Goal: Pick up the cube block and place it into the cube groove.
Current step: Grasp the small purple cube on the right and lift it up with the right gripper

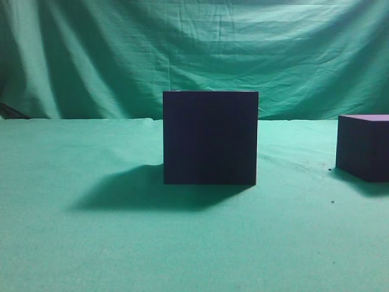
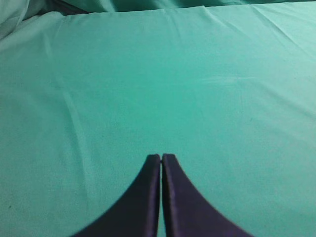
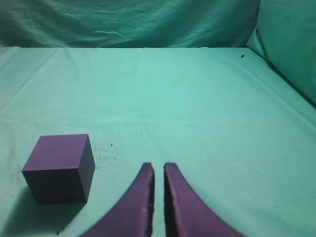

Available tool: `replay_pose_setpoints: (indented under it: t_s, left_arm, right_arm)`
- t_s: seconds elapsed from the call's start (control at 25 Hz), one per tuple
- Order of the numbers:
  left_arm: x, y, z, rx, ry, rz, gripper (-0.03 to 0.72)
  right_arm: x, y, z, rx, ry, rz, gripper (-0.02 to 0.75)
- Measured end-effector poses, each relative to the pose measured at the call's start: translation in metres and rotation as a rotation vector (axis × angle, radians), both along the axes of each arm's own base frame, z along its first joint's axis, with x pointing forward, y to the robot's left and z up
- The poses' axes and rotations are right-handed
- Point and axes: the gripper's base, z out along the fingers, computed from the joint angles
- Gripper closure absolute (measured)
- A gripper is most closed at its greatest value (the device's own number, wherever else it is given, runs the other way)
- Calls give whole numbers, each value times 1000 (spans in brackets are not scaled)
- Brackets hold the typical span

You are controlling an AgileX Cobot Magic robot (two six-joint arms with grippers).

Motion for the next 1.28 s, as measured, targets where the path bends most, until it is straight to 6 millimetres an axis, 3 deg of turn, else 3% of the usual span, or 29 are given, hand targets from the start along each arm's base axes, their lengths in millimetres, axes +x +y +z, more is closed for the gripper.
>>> replay_pose_setpoints:
  t_s: [0.92, 1.08, 1.28]
  left_arm:
    - [0, 0, 0, 0, 0, 0, 688]
    - [0, 0, 0, 0, 0, 0, 688]
    - [0, 0, 0, 0, 0, 0, 688]
  right_arm:
    - [0, 0, 1, -1, -7, 1, 692]
    - [2, 2, 11, 97, -114, 8, 692]
    - [2, 3, 34, 139, -371, 22, 692]
